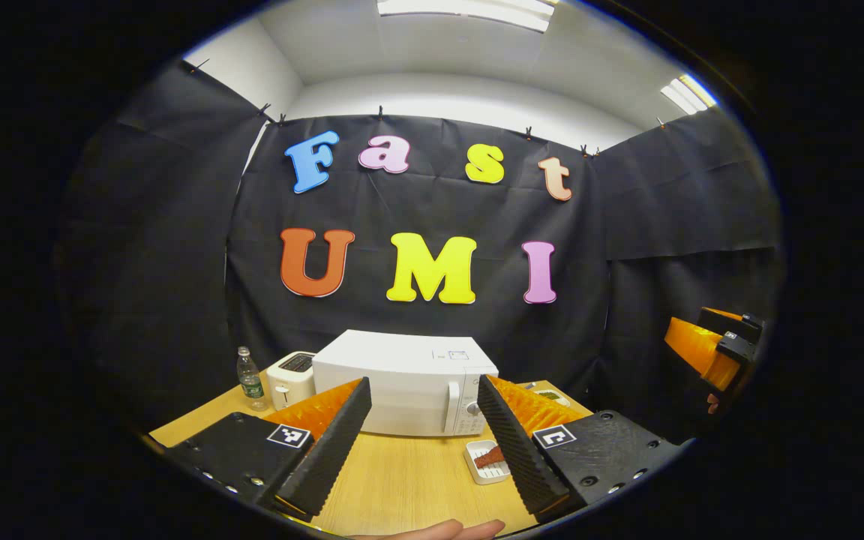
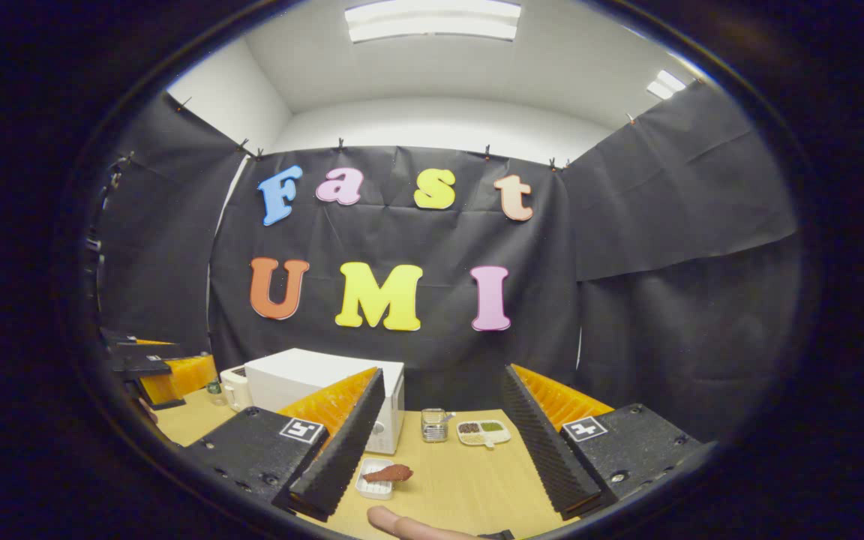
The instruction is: Open the microwave oven with the left hand, put the food in, and close the microwave oven.
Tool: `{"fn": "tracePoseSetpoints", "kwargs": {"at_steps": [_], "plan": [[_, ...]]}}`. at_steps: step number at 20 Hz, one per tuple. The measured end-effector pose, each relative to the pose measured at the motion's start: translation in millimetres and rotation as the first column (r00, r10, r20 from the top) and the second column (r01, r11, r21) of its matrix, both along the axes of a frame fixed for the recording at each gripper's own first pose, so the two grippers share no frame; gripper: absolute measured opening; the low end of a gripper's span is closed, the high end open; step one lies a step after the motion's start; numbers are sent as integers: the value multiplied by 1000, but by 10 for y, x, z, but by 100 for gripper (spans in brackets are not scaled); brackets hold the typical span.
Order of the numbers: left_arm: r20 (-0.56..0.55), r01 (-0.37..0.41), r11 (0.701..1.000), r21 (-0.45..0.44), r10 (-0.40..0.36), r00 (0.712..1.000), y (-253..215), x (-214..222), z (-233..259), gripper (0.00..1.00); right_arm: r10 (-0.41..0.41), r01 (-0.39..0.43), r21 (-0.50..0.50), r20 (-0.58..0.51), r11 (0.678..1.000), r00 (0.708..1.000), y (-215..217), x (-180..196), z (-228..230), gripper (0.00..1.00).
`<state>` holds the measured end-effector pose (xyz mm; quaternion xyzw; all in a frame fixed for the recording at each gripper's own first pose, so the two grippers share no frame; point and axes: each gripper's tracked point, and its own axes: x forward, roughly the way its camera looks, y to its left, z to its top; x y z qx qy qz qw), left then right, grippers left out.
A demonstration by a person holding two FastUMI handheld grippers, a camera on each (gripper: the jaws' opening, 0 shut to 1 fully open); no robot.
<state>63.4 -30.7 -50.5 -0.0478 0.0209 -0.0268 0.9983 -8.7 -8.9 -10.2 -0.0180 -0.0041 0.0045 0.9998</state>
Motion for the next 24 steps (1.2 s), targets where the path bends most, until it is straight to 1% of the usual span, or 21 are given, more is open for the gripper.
{"fn": "tracePoseSetpoints", "kwargs": {"at_steps": [2,3,4,5,6,8,9,10,12,15,16,19,21,22,23,24], "plan": [[-10,30,999,-24,-31,999,-111,221,-144,92,-1,1,0,1,1000,1000,-53,-21,-22,90],[-13,46,999,-22,-47,999,-154,335,-221,92,-2,2,-1,2,1000,1000,-83,-34,-34,100],[-15,53,998,-15,-53,998,-175,464,-313,92,-9,9,-4,1,1000,1000,-134,-37,-38,90],[-19,45,999,-14,-46,999,-184,590,-422,92,-17,17,-5,1,1000,1000,-184,-44,-57,100],[-24,42,999,-16,-43,999,-188,701,-541,92,-22,22,-4,1,1000,1000,-234,-55,-66,90],[-52,60,998,-34,-62,997,-295,930,-831,92,-28,28,-2,4,1000,1000,-307,-64,-104,90],[-67,64,997,-41,-67,996,-327,1028,-972,92,-31,31,-5,3,999,1000,-343,-48,-142,100],[-82,72,996,-44,-76,994,-376,1127,-1104,92,-33,33,-9,1,999,999,-384,-49,-172,100],[-92,106,994,-4,-106,990,-479,1341,-1344,92,-40,40,-12,-3,999,999,-477,-31,-233,100],[-107,99,991,93,-89,990,-471,1646,-1712,92,-47,47,-20,-6,999,999,-635,24,-344,100],[-117,101,990,102,-89,989,-499,1734,-1821,92,-52,52,-22,-7,998,999,-692,60,-385,90],[-130,98,993,60,-89,987,-588,1974,-1993,92,-62,62,-14,-17,998,998,-832,161,-553,90],[-132,89,995,52,-81,988,-615,2131,-2060,92,-59,59,0,-47,998,997,-899,246,-714,90],[-130,81,995,50,-74,989,-627,2209,-2086,92,-53,54,6,-63,999,997,-915,282,-792,100],[-137,80,996,47,-73,988,-648,2273,-2125,92,-52,53,4,-76,999,996,-946,327,-853,100],[-145,95,995,35,-89,986,-706,2330,-2162,92,-59,59,-13,-74,998,996,-993,367,-887,100]]}}
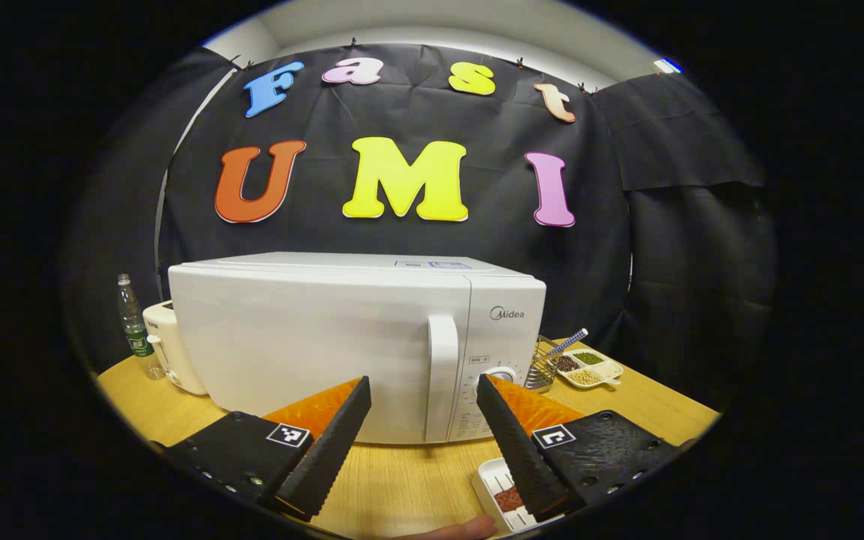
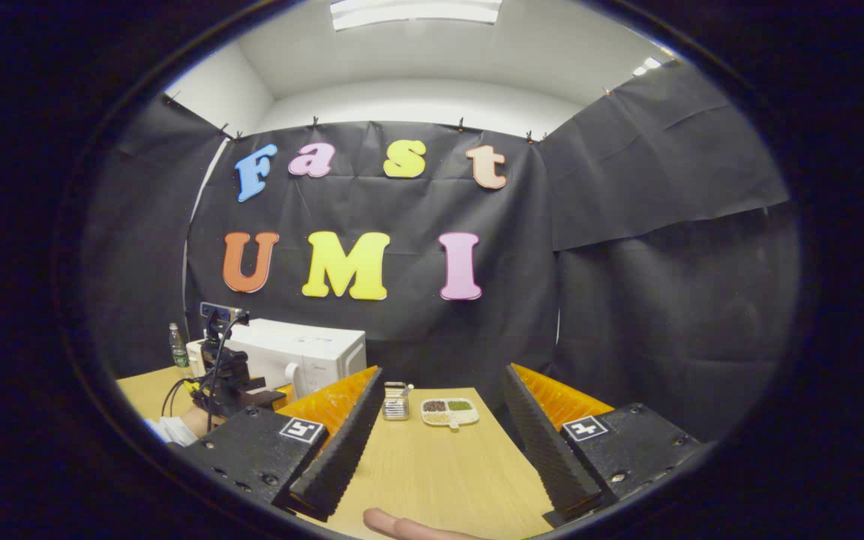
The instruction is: Open the microwave oven with the left hand, put the food in, and close the microwave oven.
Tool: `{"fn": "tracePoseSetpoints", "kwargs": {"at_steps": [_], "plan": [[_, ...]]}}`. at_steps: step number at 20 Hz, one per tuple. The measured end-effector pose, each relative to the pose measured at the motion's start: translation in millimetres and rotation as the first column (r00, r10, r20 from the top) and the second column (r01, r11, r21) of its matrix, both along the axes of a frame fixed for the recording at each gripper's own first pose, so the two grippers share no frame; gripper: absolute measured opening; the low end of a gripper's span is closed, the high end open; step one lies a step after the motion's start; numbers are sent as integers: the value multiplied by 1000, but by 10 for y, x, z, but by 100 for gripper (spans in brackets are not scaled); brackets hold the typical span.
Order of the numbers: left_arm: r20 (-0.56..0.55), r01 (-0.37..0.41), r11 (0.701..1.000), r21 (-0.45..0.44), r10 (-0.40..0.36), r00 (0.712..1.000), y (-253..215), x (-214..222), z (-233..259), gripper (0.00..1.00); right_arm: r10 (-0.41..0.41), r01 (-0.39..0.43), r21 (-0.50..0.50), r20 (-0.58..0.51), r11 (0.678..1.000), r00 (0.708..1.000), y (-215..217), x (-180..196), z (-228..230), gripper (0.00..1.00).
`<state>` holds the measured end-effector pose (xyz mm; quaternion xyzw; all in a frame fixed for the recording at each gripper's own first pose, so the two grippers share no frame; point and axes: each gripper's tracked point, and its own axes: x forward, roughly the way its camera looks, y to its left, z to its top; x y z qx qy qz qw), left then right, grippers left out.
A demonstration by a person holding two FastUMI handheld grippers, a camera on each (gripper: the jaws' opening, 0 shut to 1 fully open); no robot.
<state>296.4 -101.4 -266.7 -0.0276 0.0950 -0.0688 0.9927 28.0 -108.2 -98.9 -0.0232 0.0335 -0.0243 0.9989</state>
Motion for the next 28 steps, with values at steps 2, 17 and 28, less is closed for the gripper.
{"fn": "tracePoseSetpoints", "kwargs": {"at_steps": [2,17,28], "plan": [[1,3,1000,-15,-3,1000,-57,113,-33,88,-22,22,-45,9,999,1000,-105,48,-49,100],[-17,-62,997,37,63,998,-85,400,-223,14,1,0,-70,18,998,1000,-255,15,-221,100],[-10,5,1000,1,-5,1000,-14,-144,-145,10,1,-2,-53,-13,999,1000,-202,37,-394,100]]}}
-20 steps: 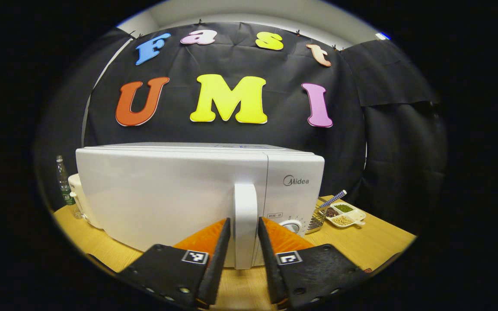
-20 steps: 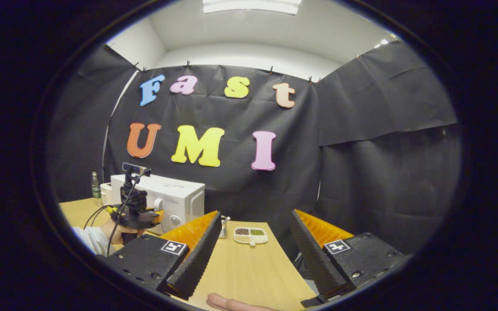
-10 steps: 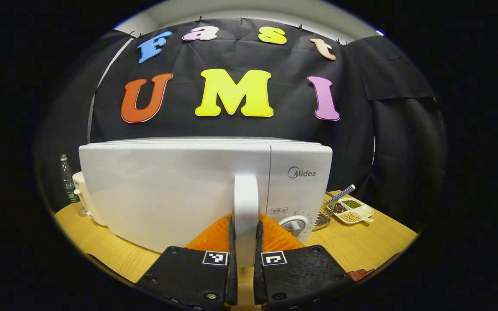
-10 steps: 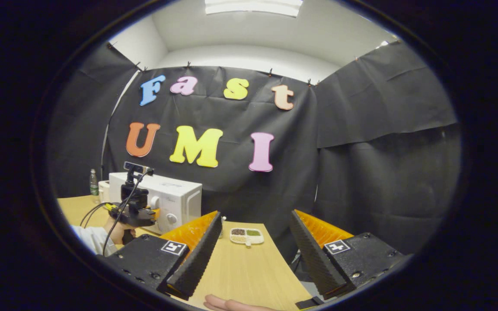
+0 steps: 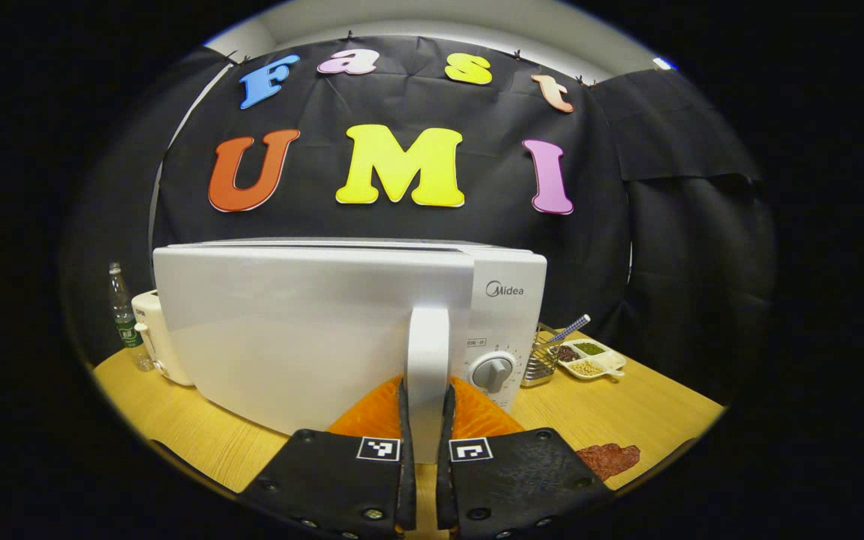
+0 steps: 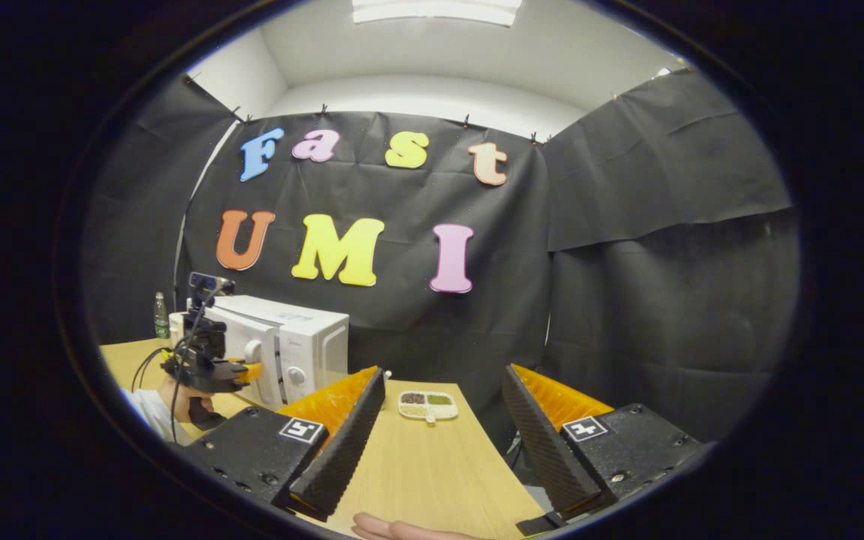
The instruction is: Open the microwave oven with the left hand, put the food in, and close the microwave oven.
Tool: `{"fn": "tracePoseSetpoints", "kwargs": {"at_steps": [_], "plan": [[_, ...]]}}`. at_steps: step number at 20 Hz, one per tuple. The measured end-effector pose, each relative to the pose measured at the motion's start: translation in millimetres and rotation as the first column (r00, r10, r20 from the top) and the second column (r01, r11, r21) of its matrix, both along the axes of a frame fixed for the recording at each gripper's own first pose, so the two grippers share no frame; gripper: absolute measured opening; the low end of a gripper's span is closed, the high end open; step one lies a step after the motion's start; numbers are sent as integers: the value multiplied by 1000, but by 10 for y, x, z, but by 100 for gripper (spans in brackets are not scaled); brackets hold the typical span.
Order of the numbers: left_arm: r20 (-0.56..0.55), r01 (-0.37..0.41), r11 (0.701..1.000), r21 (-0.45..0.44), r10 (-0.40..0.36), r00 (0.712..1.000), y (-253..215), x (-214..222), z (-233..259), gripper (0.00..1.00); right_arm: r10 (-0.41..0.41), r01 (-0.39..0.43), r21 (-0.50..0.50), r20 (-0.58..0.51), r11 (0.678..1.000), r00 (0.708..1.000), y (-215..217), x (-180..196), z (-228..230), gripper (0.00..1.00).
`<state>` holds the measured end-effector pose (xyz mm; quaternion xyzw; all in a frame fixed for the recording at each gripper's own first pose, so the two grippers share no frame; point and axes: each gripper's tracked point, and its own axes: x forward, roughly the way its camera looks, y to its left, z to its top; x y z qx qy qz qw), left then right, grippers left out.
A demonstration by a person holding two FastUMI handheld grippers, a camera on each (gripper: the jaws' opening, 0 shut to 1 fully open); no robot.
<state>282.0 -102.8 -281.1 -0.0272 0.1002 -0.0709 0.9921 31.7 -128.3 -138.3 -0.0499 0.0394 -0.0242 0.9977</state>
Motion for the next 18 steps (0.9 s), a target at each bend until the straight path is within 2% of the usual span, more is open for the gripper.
{"fn": "tracePoseSetpoints", "kwargs": {"at_steps": [2,5,7,8,10,11,12,13,14,15,16,18], "plan": [[18,22,999,34,-23,1000,89,-166,7,9,5,-5,-2,-24,1000,1000,61,-34,-56,100],[12,54,998,-10,-54,998,189,-430,5,10,9,-9,-9,-22,1000,1000,135,-111,-11,100],[21,72,997,7,-72,997,292,-619,28,10,18,-18,-8,-26,1000,999,215,-140,3,100],[19,81,997,21,-81,997,359,-721,25,9,26,-26,-5,-33,1000,999,269,-146,3,91],[21,82,996,22,-83,996,505,-918,27,12,29,-29,-10,-46,1000,999,352,-161,-3,91],[18,81,997,13,-82,996,586,-1014,23,13,27,-27,-15,-51,1000,998,370,-162,-7,100],[15,80,997,3,-80,997,671,-1116,22,13,31,-32,-16,-55,999,998,423,-158,-5,91],[19,78,997,-3,-78,997,767,-1209,37,13,37,-38,-13,-63,999,997,493,-144,-21,100],[20,71,997,-6,-71,997,878,-1300,36,13,49,-49,-6,-75,999,996,566,-131,-48,100],[25,64,998,-2,-64,998,977,-1400,43,13,64,-64,3,-88,998,994,640,-126,-81,91],[28,56,998,0,-56,998,1095,-1490,50,12,80,-79,13,-102,997,992,723,-113,-111,100],[24,39,999,-5,-39,999,1348,-1666,44,13,112,-109,27,-127,994,986,881,-87,-184,100]]}}
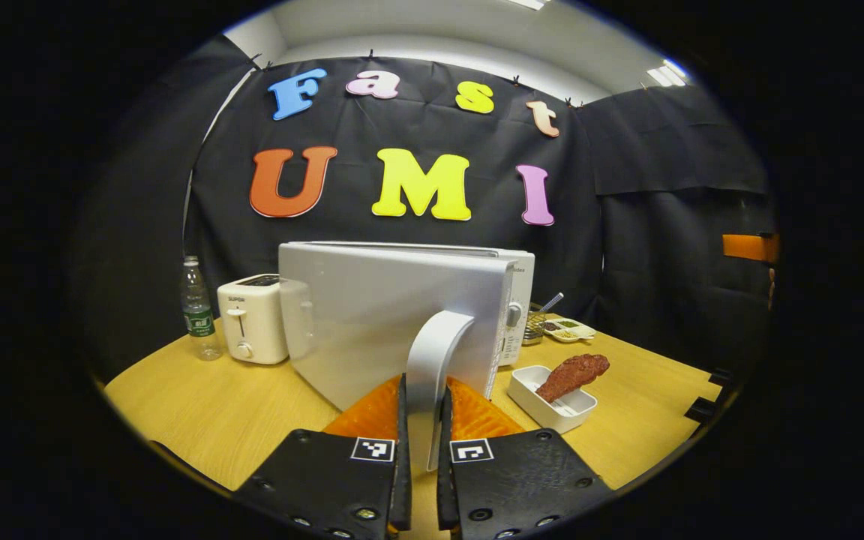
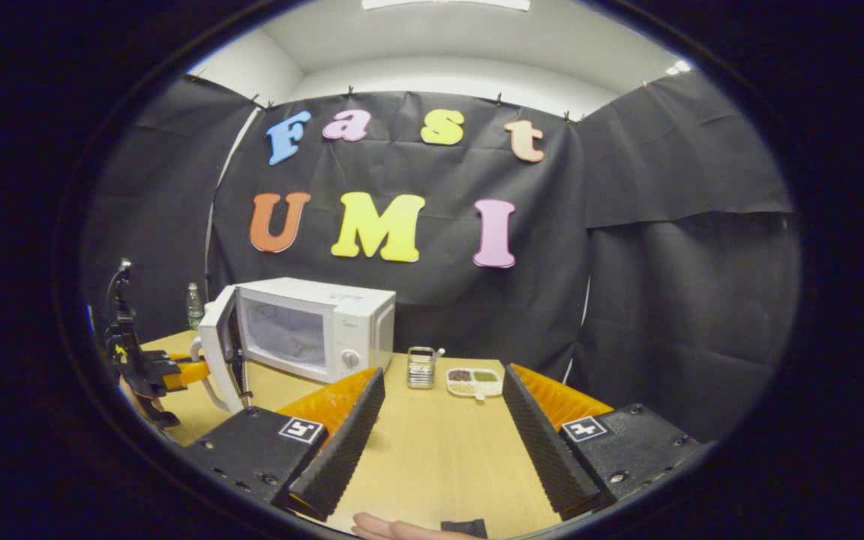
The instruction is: Open the microwave oven with the left hand, put the food in, and close the microwave oven.
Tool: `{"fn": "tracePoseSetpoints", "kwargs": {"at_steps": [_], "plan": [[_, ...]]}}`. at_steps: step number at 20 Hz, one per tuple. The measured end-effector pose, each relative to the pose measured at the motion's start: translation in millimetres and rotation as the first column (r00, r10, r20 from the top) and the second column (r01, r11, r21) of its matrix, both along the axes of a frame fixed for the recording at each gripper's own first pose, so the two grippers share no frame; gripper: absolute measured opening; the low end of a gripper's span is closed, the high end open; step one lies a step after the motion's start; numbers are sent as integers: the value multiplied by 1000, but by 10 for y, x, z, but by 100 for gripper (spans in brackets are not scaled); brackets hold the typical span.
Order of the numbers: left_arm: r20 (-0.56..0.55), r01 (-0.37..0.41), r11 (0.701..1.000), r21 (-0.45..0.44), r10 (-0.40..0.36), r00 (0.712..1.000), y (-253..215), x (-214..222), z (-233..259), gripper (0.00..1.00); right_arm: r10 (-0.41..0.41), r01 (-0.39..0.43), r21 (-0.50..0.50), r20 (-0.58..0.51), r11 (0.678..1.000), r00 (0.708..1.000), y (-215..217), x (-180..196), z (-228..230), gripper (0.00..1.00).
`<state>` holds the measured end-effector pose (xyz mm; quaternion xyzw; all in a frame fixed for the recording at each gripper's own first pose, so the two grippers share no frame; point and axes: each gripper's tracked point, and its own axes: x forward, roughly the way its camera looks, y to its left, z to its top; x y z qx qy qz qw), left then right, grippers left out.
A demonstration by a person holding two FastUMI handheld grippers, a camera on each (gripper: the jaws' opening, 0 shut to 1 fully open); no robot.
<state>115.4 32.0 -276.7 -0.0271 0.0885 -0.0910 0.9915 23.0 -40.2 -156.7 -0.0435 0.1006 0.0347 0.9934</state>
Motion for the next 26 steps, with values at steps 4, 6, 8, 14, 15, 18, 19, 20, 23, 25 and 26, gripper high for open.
{"fn": "tracePoseSetpoints", "kwargs": {"at_steps": [4,6,8,14,15,18,19,20,23,25,26], "plan": [[-55,-55,998,-44,53,997,553,-352,-89,38,44,-44,1,-56,999,997,246,135,-187,100],[-38,-112,993,-26,111,993,866,-529,7,70,58,-59,-3,-91,998,994,329,235,-317,100],[-10,-177,984,11,177,984,1139,-745,146,89,72,-72,7,-141,997,987,416,338,-474,100],[85,-290,954,71,284,955,1385,-1154,681,92,137,-119,76,-297,990,945,672,634,-910,100],[95,-301,952,63,294,951,1368,-1214,768,92,160,-137,91,-331,986,930,729,679,-1001,100],[120,-311,948,68,302,946,1271,-1388,989,92,218,-178,130,-442,975,870,858,856,-1271,100],[122,-306,949,68,297,947,1214,-1433,1050,92,225,-179,141,-473,974,852,842,906,-1348,100],[116,-298,953,65,289,950,1143,-1472,1089,92,229,-174,156,-497,972,837,819,960,-1411,91],[90,-298,953,48,293,952,1047,-1548,1185,92,241,-151,203,-558,967,794,745,1109,-1615,100],[94,-293,955,39,288,953,946,-1559,1299,92,263,-119,267,-611,956,747,705,1178,-1781,95],[101,-289,957,34,284,953,898,-1555,1343,92,298,-109,323,-622,940,724,737,1200,-1829,91]]}}
